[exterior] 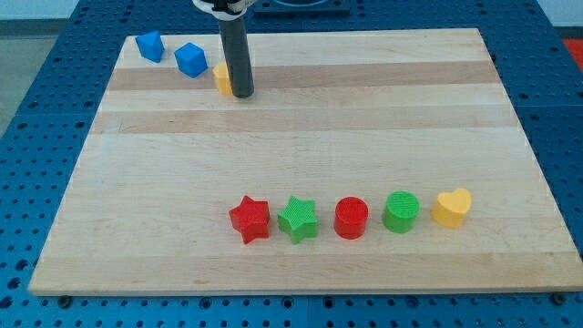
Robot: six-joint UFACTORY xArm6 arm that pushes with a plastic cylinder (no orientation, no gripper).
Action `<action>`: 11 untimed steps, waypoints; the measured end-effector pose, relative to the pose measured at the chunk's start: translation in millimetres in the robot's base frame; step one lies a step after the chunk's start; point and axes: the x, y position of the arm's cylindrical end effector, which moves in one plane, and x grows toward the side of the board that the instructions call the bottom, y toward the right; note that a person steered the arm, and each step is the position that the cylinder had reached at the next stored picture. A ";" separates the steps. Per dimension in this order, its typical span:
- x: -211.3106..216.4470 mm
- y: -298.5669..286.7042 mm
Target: Move the red star diagonally to the yellow hexagon
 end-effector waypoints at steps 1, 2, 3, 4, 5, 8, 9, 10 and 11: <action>48.1 4.2; 107.0 -11.7; 154.3 -45.7; 205.7 -67.8; 265.7 -62.5; 264.8 24.8; 240.0 26.5; 210.1 26.5; 177.8 26.5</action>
